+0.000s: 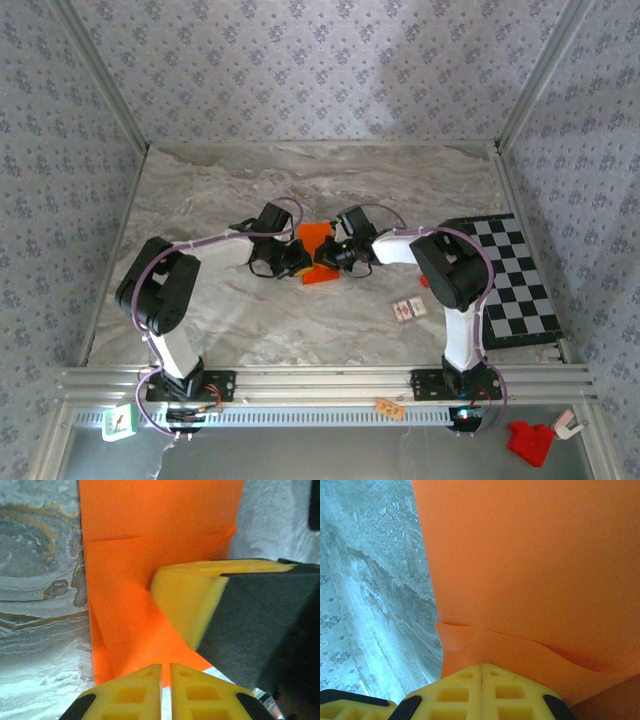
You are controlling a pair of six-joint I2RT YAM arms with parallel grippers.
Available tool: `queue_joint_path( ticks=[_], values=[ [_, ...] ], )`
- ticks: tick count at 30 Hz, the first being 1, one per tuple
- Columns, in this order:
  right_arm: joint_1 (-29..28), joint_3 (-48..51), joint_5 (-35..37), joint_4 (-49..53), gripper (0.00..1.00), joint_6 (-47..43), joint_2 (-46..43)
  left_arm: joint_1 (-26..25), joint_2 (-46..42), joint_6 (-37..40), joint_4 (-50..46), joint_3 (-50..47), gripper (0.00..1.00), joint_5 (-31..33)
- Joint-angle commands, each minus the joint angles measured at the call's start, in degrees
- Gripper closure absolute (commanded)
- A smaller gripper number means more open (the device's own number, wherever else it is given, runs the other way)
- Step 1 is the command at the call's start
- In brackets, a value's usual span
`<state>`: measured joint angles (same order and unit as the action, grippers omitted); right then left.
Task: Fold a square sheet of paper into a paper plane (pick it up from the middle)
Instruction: Fold the triangle a second time at the center of the table.
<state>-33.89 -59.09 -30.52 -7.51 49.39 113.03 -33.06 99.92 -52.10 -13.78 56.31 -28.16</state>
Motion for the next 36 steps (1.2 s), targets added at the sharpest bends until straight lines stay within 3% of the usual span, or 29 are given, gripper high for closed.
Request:
queue_joint_path(
  ticks=[1,36],
  values=[
    [0.82,1.35,7.72,7.72,0.94,0.53,4.23,-0.56,1.61,1.54,-2.24,1.93,0.9,-1.72],
    [1.09,0.64,7.67,10.18,0.94,0.2,5.14,-0.88,5.31,12.62,-11.2,1.19,0.99,1.15]
  ],
)
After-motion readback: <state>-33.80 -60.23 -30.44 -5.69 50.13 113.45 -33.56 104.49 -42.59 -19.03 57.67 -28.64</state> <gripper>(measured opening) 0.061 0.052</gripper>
